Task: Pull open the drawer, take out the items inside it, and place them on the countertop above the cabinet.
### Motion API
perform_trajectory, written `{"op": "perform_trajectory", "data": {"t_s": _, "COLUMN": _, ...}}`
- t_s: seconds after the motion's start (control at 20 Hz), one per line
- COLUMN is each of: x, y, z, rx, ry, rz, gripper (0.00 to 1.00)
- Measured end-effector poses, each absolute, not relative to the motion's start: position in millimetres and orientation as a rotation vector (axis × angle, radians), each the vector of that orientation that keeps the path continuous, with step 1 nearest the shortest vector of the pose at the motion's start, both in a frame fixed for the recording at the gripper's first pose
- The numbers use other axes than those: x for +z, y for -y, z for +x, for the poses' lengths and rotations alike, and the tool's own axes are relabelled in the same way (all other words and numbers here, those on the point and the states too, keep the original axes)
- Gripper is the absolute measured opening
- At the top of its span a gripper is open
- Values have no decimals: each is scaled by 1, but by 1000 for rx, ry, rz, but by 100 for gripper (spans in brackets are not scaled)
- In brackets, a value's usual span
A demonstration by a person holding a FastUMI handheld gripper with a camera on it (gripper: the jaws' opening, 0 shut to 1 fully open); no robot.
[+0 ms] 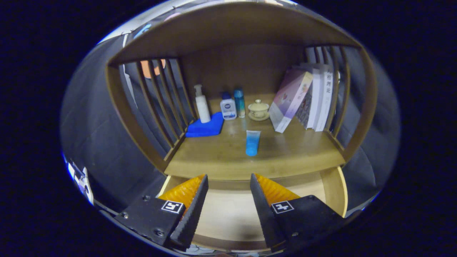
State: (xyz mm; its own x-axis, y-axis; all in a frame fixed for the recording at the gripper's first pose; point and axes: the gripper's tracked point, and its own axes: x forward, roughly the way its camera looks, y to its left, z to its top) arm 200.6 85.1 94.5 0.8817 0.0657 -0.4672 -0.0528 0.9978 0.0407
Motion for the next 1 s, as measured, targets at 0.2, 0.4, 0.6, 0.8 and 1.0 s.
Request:
{"op": "perform_trajectory", "data": {"t_s": 0.2, "x": 112, "y": -78, "z": 150, "rx": 37, "ry": -331, "rz": 28, "gripper": 82}}
{"op": "perform_trajectory", "data": {"t_s": 0.4, "x": 117, "y": -74, "z": 109, "rx": 50, "ry": -214, "rz": 25, "gripper": 83}}
{"op": "perform_trajectory", "data": {"t_s": 0.6, "x": 106, "y": -73, "z": 75, "rx": 64, "ry": -144, "rz": 22, "gripper": 83}}
{"op": "perform_trajectory", "data": {"t_s": 0.8, "x": 96, "y": -71, "z": 47, "rx": 87, "ry": -93, "rz": 27, "gripper": 84}}
{"op": "perform_trajectory", "data": {"t_s": 1.0, "x": 102, "y": -45, "z": 25, "rx": 42, "ry": -10, "rz": 15, "gripper": 84}}
